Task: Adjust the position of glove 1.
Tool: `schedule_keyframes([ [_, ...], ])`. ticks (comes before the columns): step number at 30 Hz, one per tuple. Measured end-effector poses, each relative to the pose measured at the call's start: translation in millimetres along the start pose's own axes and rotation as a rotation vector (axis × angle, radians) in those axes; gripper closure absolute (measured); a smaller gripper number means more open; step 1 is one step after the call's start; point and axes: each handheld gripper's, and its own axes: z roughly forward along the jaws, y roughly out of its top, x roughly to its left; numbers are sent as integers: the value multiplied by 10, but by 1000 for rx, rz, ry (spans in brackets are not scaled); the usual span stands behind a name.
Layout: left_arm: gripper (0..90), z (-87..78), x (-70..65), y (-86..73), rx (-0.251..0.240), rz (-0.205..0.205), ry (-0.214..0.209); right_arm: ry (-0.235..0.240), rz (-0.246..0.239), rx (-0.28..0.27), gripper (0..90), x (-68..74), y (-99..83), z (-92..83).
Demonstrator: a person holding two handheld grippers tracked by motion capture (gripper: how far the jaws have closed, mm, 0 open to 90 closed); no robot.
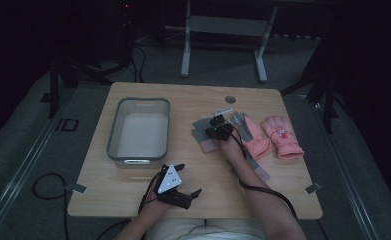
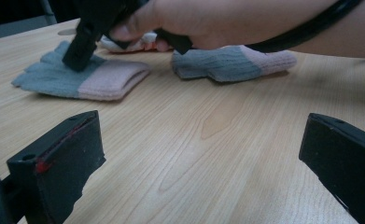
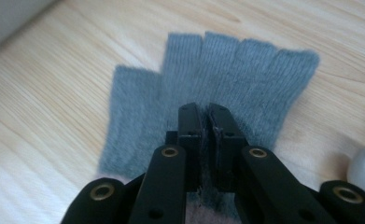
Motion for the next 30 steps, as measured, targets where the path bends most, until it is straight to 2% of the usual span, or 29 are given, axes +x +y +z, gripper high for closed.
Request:
schedule_keyframes([
  [3, 0, 1, 3, 0, -1, -7, 0, -7, 46, -61, 849, 104, 32, -186],
  [5, 0, 0, 9, -1, -2, -12, 4, 8, 81, -100, 849, 182, 53, -351],
  [8, 0, -4, 8, -2, -4, -13, 13, 0, 113, -154, 850, 313, 55, -618],
  [9, 0, -5, 6, -3, -6, -8, 14, -14, 127, -173, 850, 356, 42, -706],
  [11, 0, -5, -3, -4, -14, -3, 8, -10, 148, -189, 849, 453, 5, -863],
  [13, 0, -8, -6, -4, -15, 2, 15, -24, 162, -212, 849, 535, -50, -963],
  [15, 0, -9, -6, -5, -17, -1, 14, -20, 205, -230, 849, 600, -137, -1038],
  [18, 0, -11, -8, -6, -19, 0, 18, -34, 227, -232, 849, 701, -279, -1070],
  [22, 0, -6, -16, -5, -19, 8, 10, -60, 247, -199, 849, 789, -501, -1008],
  [24, 0, -5, -16, -4, -18, 10, 9, -50, 280, -180, 848, 805, -601, -951],
  [30, 0, -5, -19, -3, -14, 13, 14, -48, 320, -142, 848, 880, -778, -823],
])
